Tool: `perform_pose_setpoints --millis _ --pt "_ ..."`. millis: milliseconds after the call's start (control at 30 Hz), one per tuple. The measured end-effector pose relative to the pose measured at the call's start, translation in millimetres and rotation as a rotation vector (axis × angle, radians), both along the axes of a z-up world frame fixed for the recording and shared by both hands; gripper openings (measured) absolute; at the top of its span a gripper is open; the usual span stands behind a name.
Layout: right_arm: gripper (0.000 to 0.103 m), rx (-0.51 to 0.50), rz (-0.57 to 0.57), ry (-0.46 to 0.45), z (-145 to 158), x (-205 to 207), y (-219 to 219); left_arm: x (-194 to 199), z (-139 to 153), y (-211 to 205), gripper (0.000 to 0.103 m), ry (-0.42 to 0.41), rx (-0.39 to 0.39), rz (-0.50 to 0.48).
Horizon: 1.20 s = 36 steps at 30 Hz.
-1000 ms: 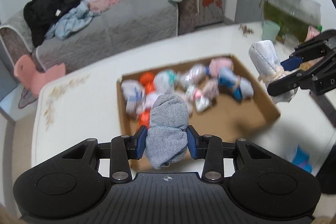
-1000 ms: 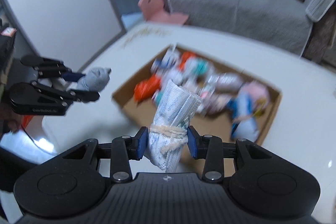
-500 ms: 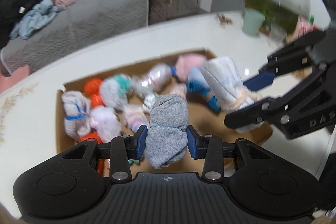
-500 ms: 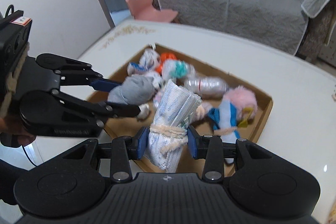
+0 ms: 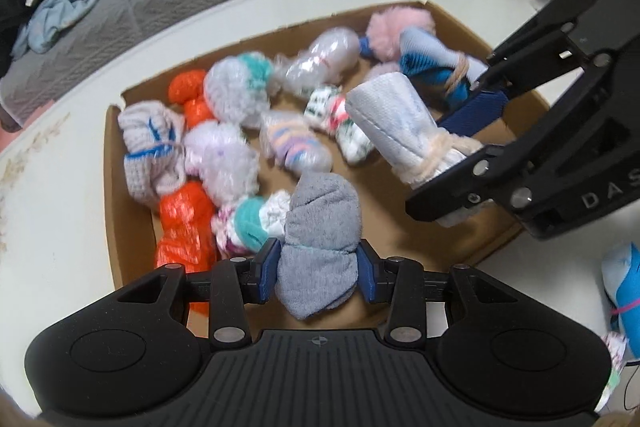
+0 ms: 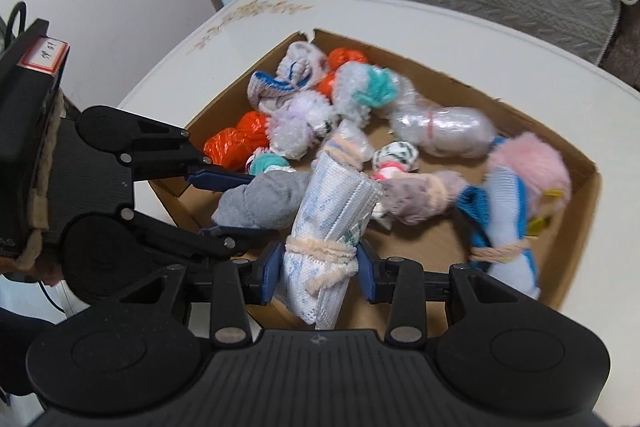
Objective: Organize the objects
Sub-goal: 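Lower the grey sock and white bundle into the tray and open both grippers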
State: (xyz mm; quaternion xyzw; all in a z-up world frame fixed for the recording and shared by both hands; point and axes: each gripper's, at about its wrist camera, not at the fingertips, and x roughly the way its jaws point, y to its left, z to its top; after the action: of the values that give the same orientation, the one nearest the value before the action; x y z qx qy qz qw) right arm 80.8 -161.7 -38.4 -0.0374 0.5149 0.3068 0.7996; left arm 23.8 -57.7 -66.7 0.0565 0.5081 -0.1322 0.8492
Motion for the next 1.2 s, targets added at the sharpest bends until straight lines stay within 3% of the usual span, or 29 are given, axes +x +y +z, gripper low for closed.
perform_pose_setpoints --millis 300,1200 --pt "0.036 -0.017 0.046 0.033 -14 3 17 -4 -8 13 0.048 0.026 -0.002 0.03" --pt "0.036 -0.024 0.077 0.042 -20 6 38 -2 -8 29 0.052 0.054 0.029 0.089"
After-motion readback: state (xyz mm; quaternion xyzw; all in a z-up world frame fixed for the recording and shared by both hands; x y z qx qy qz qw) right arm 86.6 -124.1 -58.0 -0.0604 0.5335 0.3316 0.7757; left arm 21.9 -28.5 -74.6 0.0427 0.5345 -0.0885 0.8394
